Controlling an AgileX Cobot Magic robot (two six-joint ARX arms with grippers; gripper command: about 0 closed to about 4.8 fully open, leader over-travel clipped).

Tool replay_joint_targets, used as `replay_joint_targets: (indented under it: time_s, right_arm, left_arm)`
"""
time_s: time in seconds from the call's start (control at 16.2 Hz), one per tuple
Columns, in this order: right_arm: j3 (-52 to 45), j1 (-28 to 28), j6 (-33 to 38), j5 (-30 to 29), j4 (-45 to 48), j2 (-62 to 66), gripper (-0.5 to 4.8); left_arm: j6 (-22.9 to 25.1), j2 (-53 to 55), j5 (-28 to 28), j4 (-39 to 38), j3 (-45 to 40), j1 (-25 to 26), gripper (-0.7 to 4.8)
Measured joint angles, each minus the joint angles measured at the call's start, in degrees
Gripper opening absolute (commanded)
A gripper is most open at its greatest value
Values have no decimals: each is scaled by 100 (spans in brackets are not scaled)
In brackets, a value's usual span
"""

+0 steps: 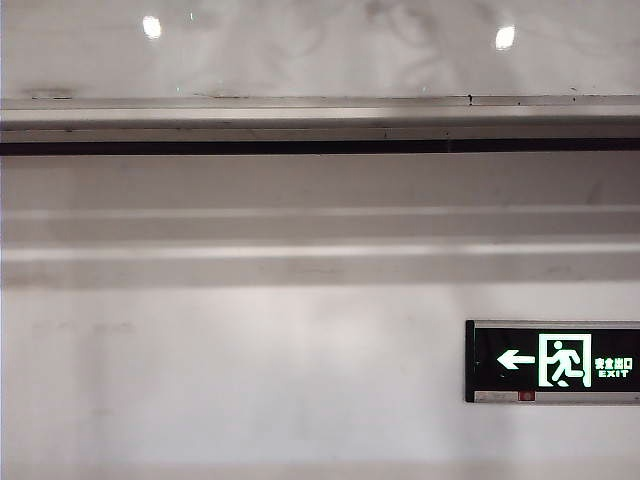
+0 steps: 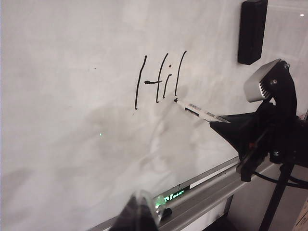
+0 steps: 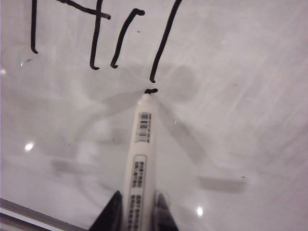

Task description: Take a marker from the whiteboard tray, write "Hi!" on the whiteboard, and then put the marker back vertically into the whiteboard tray.

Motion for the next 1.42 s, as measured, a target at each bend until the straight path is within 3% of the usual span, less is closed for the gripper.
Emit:
replay_joint_targets:
  time_s: [1.42]
  right_arm:
    - [0,9,105,42,81,-42,-1]
  left_arm:
    - [0,0,0,20,0,0,-6]
